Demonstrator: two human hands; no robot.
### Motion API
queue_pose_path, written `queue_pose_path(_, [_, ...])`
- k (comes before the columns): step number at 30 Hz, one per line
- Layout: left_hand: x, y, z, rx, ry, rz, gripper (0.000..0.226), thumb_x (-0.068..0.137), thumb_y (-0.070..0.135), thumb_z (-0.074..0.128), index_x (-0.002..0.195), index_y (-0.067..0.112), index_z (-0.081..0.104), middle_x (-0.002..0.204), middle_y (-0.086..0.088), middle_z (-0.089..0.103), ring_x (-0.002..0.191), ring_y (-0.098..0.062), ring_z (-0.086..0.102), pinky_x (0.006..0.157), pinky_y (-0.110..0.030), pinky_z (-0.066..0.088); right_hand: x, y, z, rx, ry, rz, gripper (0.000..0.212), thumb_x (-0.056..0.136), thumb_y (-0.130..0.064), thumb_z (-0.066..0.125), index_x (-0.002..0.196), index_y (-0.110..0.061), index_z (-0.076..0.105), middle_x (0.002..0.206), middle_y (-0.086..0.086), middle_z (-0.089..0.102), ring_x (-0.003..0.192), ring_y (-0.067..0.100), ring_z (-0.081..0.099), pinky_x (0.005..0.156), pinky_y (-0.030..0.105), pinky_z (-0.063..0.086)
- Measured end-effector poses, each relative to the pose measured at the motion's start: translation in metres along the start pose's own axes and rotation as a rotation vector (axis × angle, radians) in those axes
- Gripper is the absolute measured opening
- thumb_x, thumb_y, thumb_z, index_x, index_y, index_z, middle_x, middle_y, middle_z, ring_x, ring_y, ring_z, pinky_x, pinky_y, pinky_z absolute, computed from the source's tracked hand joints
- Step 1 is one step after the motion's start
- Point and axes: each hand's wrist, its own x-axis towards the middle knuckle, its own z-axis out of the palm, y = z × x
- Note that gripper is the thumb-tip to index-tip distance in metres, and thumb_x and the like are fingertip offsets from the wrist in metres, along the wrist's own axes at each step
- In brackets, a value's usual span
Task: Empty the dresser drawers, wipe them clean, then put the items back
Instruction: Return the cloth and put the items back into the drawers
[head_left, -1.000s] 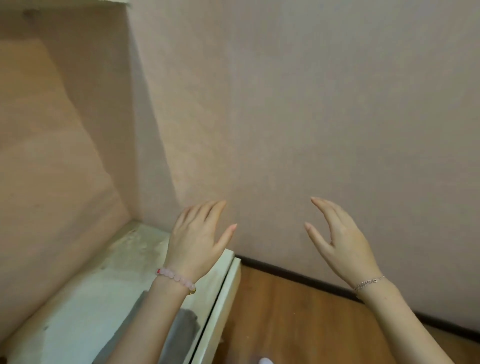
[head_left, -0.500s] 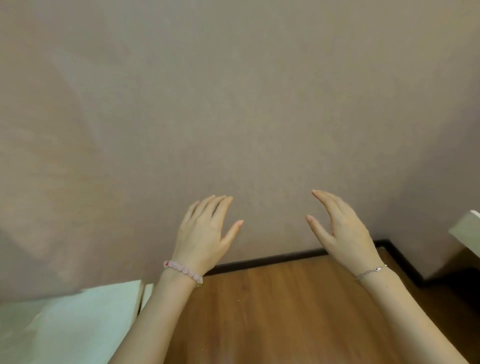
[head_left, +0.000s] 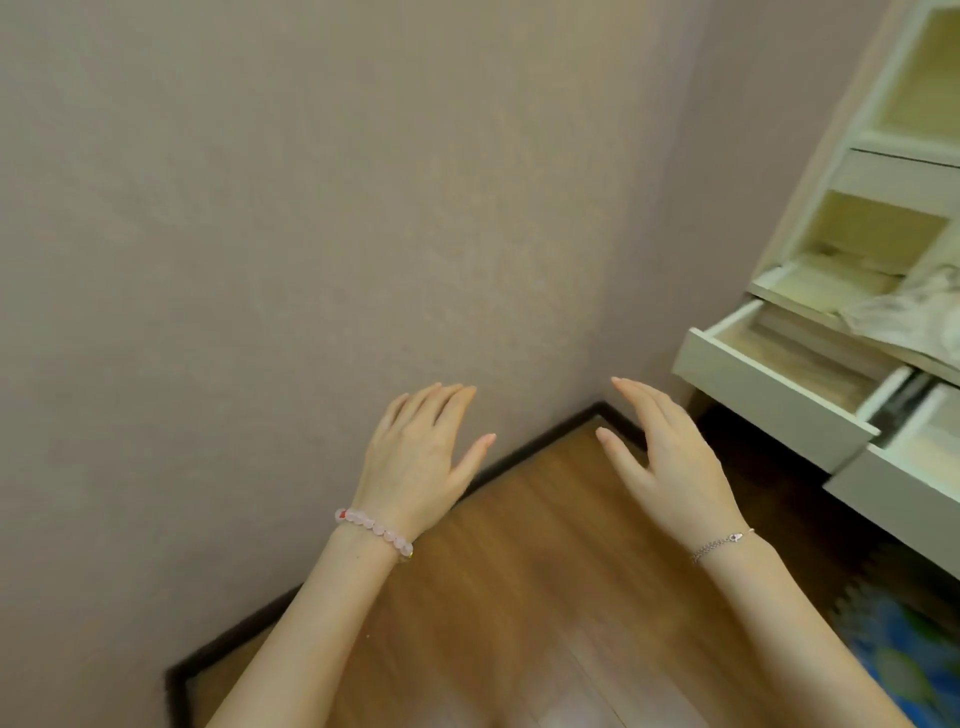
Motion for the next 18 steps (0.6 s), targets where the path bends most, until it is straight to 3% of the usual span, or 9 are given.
queue_pose_path(18, [0.116,0.088,0.116,-0.218,-0.309,0.504,0.050,0.094,0.045,0.041,0.135,0.016,0.045,0.136,0.002,0.050,0.130,-0.015,0.040,0.109,-0.033,0.027,-0.030,0.085,-0.006,-0.115,0.106,0.539,0.053,0.092,-0.037,0.047,0.140,-0.019,0.037,0.142,0.000,0.043,0.132,0.015,0.038,0.106,0.028,0.032])
